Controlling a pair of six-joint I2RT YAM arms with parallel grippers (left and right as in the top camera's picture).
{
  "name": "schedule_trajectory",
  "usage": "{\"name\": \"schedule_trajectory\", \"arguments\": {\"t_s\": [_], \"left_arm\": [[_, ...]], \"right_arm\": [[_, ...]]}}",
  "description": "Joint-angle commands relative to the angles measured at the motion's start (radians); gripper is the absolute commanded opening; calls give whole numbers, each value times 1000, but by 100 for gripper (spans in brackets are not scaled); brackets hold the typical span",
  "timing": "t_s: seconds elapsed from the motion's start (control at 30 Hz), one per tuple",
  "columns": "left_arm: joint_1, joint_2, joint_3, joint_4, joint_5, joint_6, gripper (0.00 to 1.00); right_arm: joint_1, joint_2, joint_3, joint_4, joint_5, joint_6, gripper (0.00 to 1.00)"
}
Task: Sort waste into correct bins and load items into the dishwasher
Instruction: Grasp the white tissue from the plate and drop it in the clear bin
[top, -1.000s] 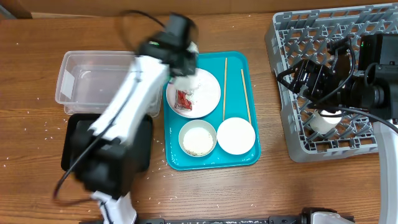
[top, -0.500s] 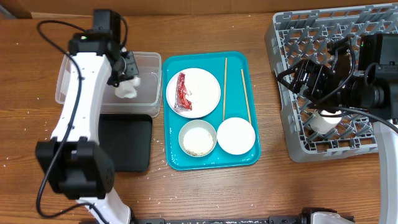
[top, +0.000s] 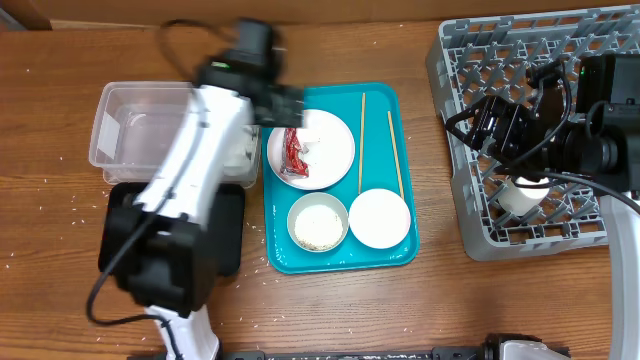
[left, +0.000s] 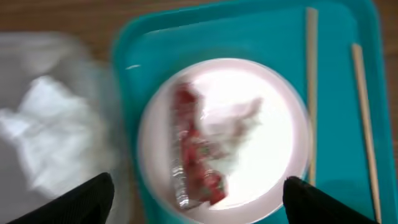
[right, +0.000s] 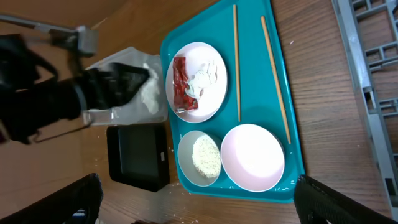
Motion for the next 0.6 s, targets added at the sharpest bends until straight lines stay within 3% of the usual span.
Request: {"name": "schedule_trajectory", "arguments": {"t_s": [0.0,0.2,0.27,0.37,0.4,0.57], "left_arm": [[-111,121,-17,45,-101,144,91],[-151,293,-17,98,-53,158,89],[-151,328,-17,89,-11,155,73],[-150,334,-16,79,-10,111,17],[-150,328,-11,75,-9,101,4],[-142,246,57,14,-13,75,4]], "right_arm": [[6,-2,12,5,8,-4,100],[6,-2,11,5,8,-3,100],[6,-2,11,5,8,-3,100],[6,-2,11,5,8,-4,100],[6,-2,11,5,8,-3,100],[6,-2,11,5,8,-3,100]]}}
